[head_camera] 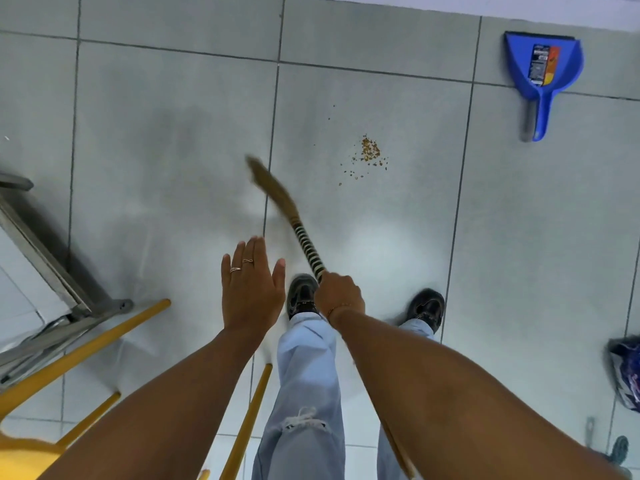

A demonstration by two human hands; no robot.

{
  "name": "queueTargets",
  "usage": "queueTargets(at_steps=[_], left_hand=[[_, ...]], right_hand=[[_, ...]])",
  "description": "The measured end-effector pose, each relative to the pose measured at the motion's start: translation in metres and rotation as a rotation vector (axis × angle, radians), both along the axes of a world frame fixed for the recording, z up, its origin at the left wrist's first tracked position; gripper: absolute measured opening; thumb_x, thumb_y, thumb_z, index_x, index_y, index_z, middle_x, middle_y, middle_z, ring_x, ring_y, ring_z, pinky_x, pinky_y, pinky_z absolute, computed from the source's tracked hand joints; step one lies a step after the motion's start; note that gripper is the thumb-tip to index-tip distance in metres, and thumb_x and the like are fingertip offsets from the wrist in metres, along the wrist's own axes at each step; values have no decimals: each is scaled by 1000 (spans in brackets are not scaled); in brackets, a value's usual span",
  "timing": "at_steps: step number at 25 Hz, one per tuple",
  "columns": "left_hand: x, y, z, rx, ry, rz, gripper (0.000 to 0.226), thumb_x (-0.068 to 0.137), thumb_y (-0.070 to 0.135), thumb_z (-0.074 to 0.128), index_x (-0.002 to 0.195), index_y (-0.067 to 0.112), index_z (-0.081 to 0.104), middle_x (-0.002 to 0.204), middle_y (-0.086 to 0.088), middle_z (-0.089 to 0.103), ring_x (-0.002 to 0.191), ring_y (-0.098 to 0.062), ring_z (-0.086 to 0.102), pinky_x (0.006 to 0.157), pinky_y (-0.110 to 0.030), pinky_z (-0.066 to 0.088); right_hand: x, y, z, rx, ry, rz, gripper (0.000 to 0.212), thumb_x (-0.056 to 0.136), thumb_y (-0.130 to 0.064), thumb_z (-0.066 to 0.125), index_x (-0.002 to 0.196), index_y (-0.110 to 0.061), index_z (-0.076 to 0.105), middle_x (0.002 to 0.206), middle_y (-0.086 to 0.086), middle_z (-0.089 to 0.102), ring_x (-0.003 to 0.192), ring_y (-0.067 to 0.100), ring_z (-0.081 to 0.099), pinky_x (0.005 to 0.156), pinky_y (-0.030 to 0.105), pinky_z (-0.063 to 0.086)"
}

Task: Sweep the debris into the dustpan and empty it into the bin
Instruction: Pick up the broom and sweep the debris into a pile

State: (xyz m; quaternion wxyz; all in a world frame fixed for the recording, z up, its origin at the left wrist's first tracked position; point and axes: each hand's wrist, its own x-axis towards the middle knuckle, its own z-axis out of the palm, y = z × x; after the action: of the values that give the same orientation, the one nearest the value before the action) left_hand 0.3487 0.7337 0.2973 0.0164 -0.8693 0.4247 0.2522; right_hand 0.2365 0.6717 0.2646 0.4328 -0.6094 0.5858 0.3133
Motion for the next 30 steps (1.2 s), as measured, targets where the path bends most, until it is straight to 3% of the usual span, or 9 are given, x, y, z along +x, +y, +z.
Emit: queueTargets(at_steps=[8, 12, 16, 19, 22, 25, 28, 30], left_hand=[[-15, -28, 6, -11, -1, -63, 58, 93, 38, 30, 138, 3, 34, 141, -19, 46, 137, -33, 34, 115, -47, 19], [-30, -47, 9, -43, 29, -63, 56, 94, 36, 30, 139, 3, 31, 144, -18, 43, 139, -32, 30, 116, -46, 17], [-29, -54, 14, -88, 35, -88, 57, 92, 36, 30, 138, 2, 33, 142, -19, 45, 137, -32, 34, 115, -47, 20], [-11, -56, 12, -79, 17, -115, 58, 92, 38, 29, 138, 2, 34, 142, -19, 44, 137, -33, 34, 115, -46, 20], [21, -64, 3, -76, -39, -140, 57, 92, 38, 30, 137, 2, 35, 140, -21, 46, 135, -35, 37, 113, -49, 23], [53, -76, -2, -95, -111, -176, 55, 93, 36, 32, 134, 0, 38, 137, -23, 49, 131, -38, 40, 111, -52, 27], [71, -81, 0, -117, -141, -179, 55, 93, 35, 34, 134, -1, 38, 135, -24, 50, 131, -39, 41, 110, -52, 27], [77, -81, 3, -117, -139, -174, 55, 93, 35, 33, 135, -1, 38, 136, -23, 50, 132, -38, 39, 111, -52, 25]], right_hand=[[-43, -61, -12, -118, 80, -141, 34, 95, -19, 38, 123, -9, 55, 121, 15, 61, 110, 33, 58, 83, 35, 46], [-70, -43, 3, -244, -14, -34, 37, 97, -19, 35, 132, -18, 46, 108, 15, 67, 96, 37, 62, 76, 37, 47], [-57, -26, 15, -362, -123, -38, 41, 99, -22, 35, 140, -22, 38, 110, 11, 67, 92, 36, 65, 77, 39, 51], [-9, -57, 2, -251, -111, -121, 37, 98, -22, 37, 133, -16, 48, 110, 15, 68, 97, 35, 64, 78, 37, 51], [42, -107, -15, -89, -107, -382, 32, 95, -22, 44, 118, -4, 59, 111, 16, 68, 98, 33, 67, 80, 33, 55], [74, -145, -22, -31, -164, -615, 23, 94, -20, 47, 105, -3, 58, 108, 17, 70, 79, 30, 70, 73, 39, 60], [80, -153, -19, -9, -146, -701, 22, 93, -17, 46, 102, 0, 57, 102, 16, 72, 73, 29, 68, 67, 35, 57], [71, -141, -14, 12, -104, -725, 20, 95, -17, 46, 99, -1, 58, 87, 12, 68, 58, 25, 63, 55, 29, 53]])
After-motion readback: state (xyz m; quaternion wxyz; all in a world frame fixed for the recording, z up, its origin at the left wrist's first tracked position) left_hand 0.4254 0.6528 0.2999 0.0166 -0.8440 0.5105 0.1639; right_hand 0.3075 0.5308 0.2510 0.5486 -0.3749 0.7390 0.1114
